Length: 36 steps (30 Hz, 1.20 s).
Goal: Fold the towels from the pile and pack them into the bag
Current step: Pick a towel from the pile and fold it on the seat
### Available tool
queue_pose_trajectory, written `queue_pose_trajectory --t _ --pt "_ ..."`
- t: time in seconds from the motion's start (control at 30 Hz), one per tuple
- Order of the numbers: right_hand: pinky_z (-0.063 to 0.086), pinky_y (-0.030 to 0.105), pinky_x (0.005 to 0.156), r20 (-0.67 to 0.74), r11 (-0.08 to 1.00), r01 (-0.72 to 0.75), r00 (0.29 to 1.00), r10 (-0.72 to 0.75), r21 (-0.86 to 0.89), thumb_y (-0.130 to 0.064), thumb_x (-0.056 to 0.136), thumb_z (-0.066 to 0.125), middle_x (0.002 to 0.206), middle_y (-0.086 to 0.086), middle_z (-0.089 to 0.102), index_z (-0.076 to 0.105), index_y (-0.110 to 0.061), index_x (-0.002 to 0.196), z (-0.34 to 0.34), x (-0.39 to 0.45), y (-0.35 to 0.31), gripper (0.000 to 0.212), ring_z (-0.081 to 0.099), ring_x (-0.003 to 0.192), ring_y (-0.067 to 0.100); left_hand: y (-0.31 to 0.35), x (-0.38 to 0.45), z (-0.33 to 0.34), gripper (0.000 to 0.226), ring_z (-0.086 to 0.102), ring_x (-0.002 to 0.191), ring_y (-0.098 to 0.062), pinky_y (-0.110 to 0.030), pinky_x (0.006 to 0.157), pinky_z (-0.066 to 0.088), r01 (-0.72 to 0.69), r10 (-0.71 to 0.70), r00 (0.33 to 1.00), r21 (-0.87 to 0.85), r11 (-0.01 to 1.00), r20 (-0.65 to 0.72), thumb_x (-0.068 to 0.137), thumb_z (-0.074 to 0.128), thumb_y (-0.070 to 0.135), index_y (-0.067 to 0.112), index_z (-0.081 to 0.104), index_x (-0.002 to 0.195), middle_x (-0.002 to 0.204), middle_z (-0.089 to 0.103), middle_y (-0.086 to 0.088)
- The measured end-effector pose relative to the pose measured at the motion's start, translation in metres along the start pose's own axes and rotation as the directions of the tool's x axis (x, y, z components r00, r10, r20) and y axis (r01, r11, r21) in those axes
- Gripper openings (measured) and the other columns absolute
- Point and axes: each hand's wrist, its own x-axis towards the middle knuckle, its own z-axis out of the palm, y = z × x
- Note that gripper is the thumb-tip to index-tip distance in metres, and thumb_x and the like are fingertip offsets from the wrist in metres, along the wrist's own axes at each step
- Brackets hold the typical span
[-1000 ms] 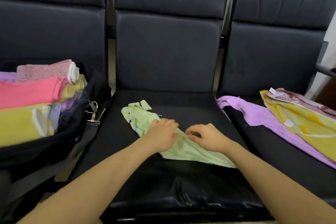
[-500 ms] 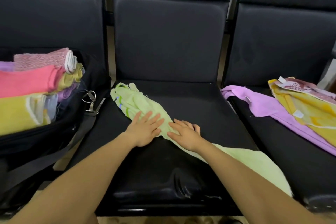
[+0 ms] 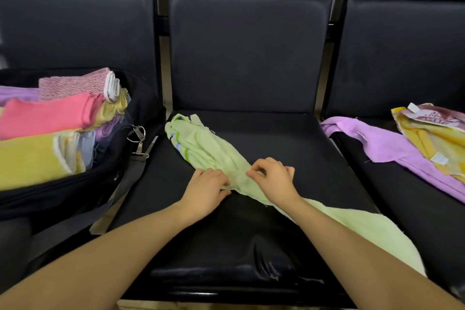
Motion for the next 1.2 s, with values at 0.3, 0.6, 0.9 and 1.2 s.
queue_pose_trajectory --t 0.3,0.6,0.9,1.2 --pt "0.024 0.030 0.090 -0.004 0.997 -0.026 1.000 0.026 -0.079 -0.033 0.097 0.050 0.089 -0.011 0.053 0.058 -0.027 0.090 -0.012 -0.008 0.005 0.012 0.053 0.086 0.009 0.008 -0.002 -0.002 0.032 0.041 0.113 -0.013 -0.027 0.094 0.021 0.019 -0.019 1.000 0.013 1.000 0.009 0.097 0.047 0.042 0.031 0.061 0.124 0.120 0.046 0.008" --pt "0.019 0.031 0.078 0.090 0.990 -0.110 0.989 0.118 -0.093 -0.036 0.087 0.061 0.075 -0.011 0.048 0.053 -0.024 0.082 -0.014 -0.016 0.003 0.016 0.049 0.091 0.015 0.014 0.001 -0.011 0.016 0.042 0.094 -0.016 -0.028 0.080 0.024 0.108 -0.139 0.979 -0.198 0.974 -0.148 0.096 0.053 0.025 0.016 0.066 0.099 0.105 0.046 0.004" --pt "0.041 0.055 0.099 -0.284 0.842 0.065 0.953 0.107 0.535 -0.034 0.083 0.064 0.071 -0.017 0.061 0.058 -0.032 0.076 -0.062 -0.012 -0.033 0.010 0.055 0.070 0.001 0.007 0.003 -0.080 0.019 0.048 0.072 -0.017 -0.035 0.085 0.035 0.151 -0.413 0.845 -0.588 0.794 -0.340 0.096 0.051 0.024 0.033 0.053 0.080 0.074 0.052 0.009" --pt "0.046 0.026 0.074 -0.525 0.764 0.316 0.850 0.035 0.562 -0.017 0.091 0.060 0.075 -0.008 0.061 0.060 -0.023 0.082 -0.116 -0.026 -0.070 0.010 0.054 0.068 0.000 0.015 -0.006 -0.140 0.012 0.063 0.079 -0.018 -0.027 0.073 0.047 -0.076 -0.478 0.735 -0.759 0.647 -0.481 0.095 0.054 0.018 0.024 0.060 0.087 0.077 0.068 0.003"
